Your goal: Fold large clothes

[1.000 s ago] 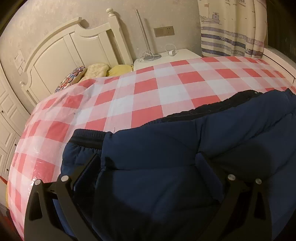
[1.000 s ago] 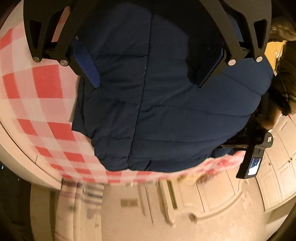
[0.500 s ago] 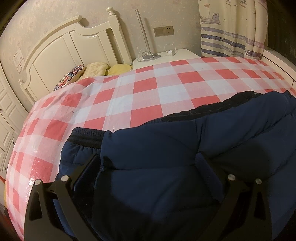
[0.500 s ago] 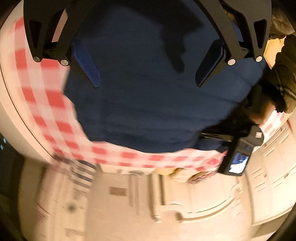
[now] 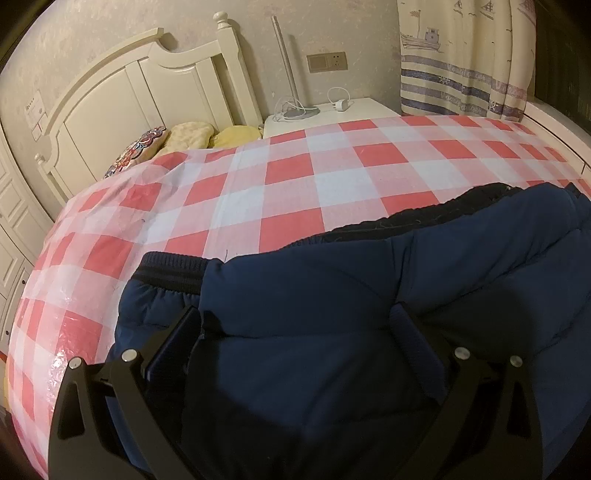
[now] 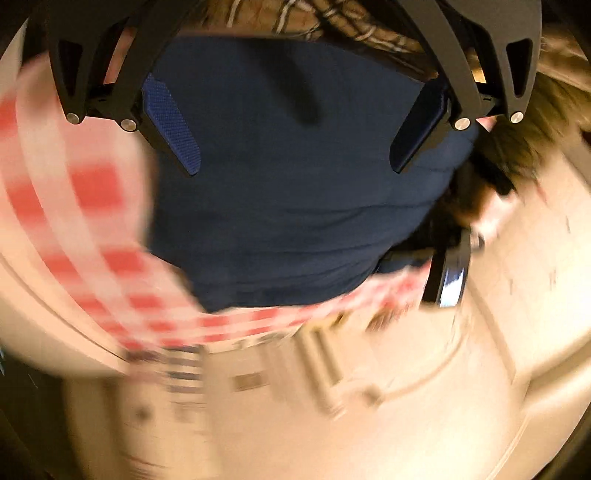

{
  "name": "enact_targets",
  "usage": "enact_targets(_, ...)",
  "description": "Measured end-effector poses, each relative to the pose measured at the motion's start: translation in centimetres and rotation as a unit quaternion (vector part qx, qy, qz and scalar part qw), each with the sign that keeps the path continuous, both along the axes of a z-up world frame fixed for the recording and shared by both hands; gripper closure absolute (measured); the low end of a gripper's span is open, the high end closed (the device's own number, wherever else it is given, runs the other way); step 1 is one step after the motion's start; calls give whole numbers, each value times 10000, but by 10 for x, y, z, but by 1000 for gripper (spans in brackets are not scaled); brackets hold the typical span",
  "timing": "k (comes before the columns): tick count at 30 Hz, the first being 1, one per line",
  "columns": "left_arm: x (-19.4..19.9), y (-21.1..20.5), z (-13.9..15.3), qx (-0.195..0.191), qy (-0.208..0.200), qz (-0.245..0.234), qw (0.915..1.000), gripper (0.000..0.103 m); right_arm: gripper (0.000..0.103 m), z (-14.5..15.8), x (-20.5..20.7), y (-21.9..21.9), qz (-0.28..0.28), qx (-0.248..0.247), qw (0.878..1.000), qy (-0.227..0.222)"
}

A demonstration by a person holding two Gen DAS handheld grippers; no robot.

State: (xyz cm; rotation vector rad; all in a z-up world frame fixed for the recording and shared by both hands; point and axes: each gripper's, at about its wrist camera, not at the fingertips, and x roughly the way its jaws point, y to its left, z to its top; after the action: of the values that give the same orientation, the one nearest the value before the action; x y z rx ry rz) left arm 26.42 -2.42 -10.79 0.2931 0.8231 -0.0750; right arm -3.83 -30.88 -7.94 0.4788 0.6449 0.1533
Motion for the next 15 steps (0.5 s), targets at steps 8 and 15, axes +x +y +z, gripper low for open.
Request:
enact_targets(8, 0, 0, 0, -3, 0, 4, 10000, 2, 18, -61, -25, -45, -287, 1723, 9846, 81)
enact_targets(15, 1, 0, -1, -43, 24, 7, 10000, 2, 17, -60, -9, -4, -7, 1223, 9921, 271)
